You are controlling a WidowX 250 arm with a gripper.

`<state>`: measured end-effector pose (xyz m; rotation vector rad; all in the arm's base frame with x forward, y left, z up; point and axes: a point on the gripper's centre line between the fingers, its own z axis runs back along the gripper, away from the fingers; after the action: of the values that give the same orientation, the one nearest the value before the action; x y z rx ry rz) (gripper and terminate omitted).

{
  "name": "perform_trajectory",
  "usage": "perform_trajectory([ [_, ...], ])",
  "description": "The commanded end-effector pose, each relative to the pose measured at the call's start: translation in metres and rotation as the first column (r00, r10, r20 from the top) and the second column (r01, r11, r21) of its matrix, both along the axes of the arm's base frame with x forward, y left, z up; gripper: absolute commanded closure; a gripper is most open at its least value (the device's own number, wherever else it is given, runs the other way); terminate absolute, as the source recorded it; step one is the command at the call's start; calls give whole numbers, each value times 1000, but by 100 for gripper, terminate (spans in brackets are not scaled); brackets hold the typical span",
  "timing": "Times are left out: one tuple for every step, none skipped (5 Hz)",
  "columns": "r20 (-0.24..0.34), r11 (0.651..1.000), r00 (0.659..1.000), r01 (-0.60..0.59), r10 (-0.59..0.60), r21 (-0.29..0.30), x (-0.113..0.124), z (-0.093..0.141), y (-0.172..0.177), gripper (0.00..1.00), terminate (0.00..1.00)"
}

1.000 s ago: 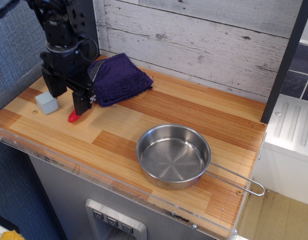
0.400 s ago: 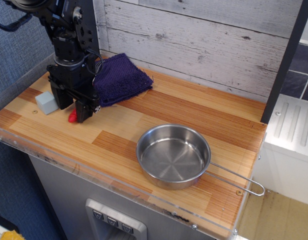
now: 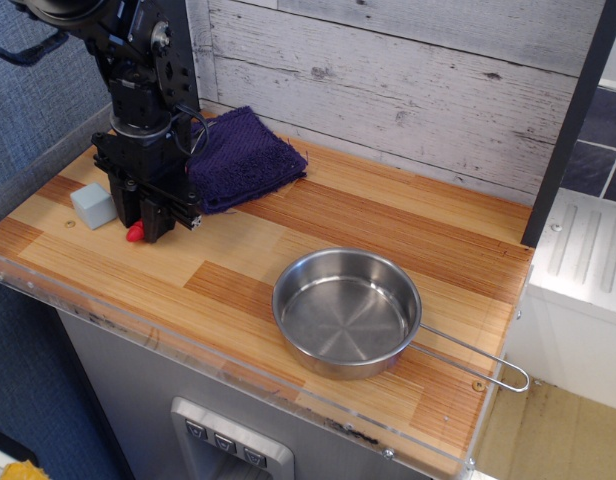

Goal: Move red fork to upper right corner of table.

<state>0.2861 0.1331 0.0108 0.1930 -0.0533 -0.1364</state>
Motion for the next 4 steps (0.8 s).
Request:
perform_trajectory([
  [114,999,993,-19,15,41,2,28,-1,100,0],
  [150,998,988,-33,23,62,2,42,0,100,0],
  [188,994,982,-39,19,107,-1,64,0,100,0],
  [216,990,975,21,-51,141,-1,83,-8,100,0],
])
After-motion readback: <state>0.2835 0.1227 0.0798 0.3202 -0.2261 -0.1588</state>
